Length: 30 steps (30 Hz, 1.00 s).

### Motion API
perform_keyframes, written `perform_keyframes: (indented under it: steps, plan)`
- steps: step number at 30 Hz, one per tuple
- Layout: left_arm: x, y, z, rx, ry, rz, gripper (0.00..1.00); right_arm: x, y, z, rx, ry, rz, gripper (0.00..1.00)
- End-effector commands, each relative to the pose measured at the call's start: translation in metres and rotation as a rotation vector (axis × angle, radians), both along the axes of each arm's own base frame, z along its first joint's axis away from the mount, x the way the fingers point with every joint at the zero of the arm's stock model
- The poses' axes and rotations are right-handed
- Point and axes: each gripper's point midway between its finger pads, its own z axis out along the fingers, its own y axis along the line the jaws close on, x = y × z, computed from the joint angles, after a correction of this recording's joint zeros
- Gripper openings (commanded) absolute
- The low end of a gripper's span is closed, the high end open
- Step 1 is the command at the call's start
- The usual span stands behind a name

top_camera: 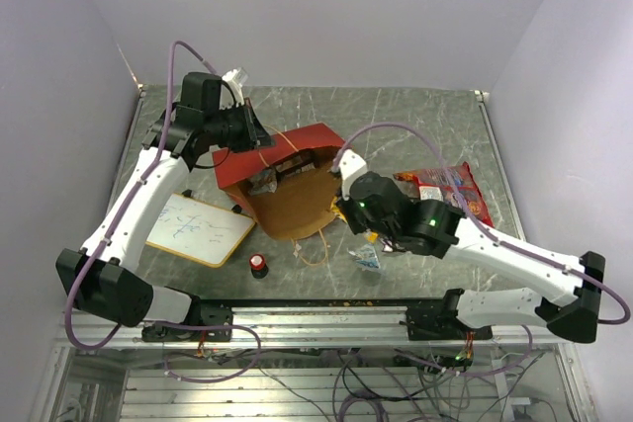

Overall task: Take the snacks out of the paper bag
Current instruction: Take out the snack from the paper bag, then place the snack at the center of the board.

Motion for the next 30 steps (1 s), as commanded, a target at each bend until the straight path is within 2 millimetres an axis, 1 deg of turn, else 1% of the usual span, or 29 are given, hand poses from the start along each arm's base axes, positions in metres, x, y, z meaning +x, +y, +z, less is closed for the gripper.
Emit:
perform_keyframes:
  steps: [1, 3, 5, 9, 13, 14, 16, 20, 23, 26, 28, 30]
  plan:
    - [0.006, 0.002, 0.011, -0.034, -0.074, 0.018, 0.07, -0.021, -0.05, -0.025, 0.052, 0.189, -0.328, 0.0]
    - [0.007, 0.003, 0.01, -0.033, -0.081, 0.022, 0.07, -0.028, -0.059, -0.035, 0.094, 0.239, -0.4, 0.0]
    - [0.004, 0.004, 0.008, -0.016, -0.06, 0.013, 0.07, -0.032, -0.067, -0.053, 0.094, 0.275, -0.472, 0.0]
    - [-0.002, 0.005, 0.006, -0.008, -0.037, 0.003, 0.07, -0.021, -0.082, -0.078, 0.067, 0.241, -0.647, 0.0]
    - [-0.004, 0.0, 0.002, -0.041, -0.02, -0.009, 0.07, -0.01, -0.109, -0.111, 0.003, 0.167, -0.851, 0.0]
    - [-0.005, -0.002, 0.001, -0.047, -0.013, -0.014, 0.07, -0.006, -0.112, -0.12, -0.018, 0.154, -0.865, 0.0]
    - [-0.005, -0.005, 0.002, -0.049, -0.004, -0.03, 0.07, 0.002, -0.108, -0.134, -0.063, 0.145, -0.835, 0.0]
    - [-0.004, -0.005, 0.007, -0.038, -0.019, -0.032, 0.07, 0.01, -0.097, -0.144, -0.102, 0.121, -0.749, 0.0]
    - [-0.003, -0.005, 0.009, -0.045, -0.031, -0.028, 0.07, 0.01, -0.097, -0.146, -0.084, 0.108, -0.713, 0.0]
    - [-0.003, -0.004, 0.007, -0.045, -0.036, -0.018, 0.07, 0.005, -0.101, -0.15, -0.076, 0.123, -0.719, 0.0]
    - [-0.003, -0.003, 0.006, -0.04, -0.036, -0.01, 0.07, 0.001, -0.104, -0.154, -0.075, 0.141, -0.732, 0.06]
    - [-0.004, -0.002, 0.006, -0.037, -0.035, -0.008, 0.07, -0.002, -0.107, -0.156, -0.069, 0.155, -0.746, 0.08]
